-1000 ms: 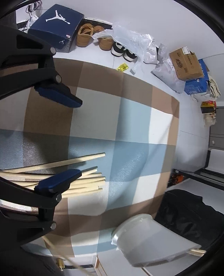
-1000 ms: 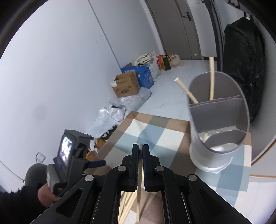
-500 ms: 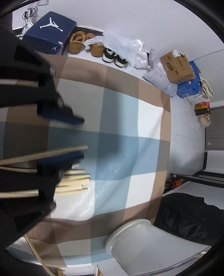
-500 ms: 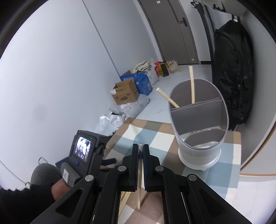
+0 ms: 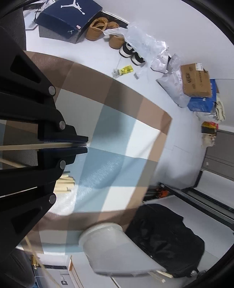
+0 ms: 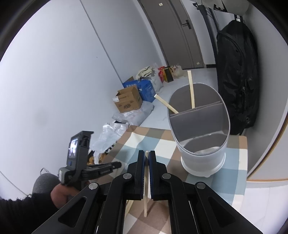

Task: Organize utensils
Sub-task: 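Grasp a chopstick with the left tool while the right tool carries its chopstick toward the holder, then carry both held chopsticks over the white holder's opening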

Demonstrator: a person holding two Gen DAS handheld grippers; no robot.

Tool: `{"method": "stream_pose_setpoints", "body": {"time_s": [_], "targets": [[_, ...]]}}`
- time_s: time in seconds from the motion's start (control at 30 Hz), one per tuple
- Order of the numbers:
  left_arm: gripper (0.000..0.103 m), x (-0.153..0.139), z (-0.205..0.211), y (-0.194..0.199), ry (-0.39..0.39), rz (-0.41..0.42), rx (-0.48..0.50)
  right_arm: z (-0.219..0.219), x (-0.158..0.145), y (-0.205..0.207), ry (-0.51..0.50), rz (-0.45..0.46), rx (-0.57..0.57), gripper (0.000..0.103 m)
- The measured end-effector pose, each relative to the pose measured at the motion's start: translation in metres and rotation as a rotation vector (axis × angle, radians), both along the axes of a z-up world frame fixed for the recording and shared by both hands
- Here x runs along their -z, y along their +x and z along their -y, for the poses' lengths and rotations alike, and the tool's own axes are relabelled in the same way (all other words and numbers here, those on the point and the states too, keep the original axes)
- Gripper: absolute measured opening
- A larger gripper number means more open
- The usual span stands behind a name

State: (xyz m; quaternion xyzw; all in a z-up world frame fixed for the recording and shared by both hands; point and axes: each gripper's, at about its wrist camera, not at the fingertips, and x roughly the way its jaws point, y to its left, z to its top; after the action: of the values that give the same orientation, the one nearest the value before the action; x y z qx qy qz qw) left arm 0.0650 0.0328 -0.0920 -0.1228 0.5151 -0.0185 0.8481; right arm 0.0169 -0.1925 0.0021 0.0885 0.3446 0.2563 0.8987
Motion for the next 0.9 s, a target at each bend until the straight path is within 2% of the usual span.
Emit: {"method": "stream_pose_setpoints", "body": {"time_s": [0.13,0.3,0.63,0.9], "targets": [[0.000,-0.019,0.002,-0.008,-0.003,0.063,0.019,-0.002,-0.007,-0.004,-0.007,0.024,-0.001,0.004],[0.000,-0.041,0.000,-0.016,0.030,0.155,0.052,0.000,-0.011,-0.007,-0.008,0.033,0.008,0.004],[0.000,-0.086,-0.006,-0.024,-0.022,0.290,0.044,0.005,-0.026,-0.015,0.002,0.066,0.030,0.004],[0.000,-0.121,0.009,-0.021,-0.043,0.368,0.103,0.012,-0.045,-0.014,0.011,0.110,0.049,0.004]]}}
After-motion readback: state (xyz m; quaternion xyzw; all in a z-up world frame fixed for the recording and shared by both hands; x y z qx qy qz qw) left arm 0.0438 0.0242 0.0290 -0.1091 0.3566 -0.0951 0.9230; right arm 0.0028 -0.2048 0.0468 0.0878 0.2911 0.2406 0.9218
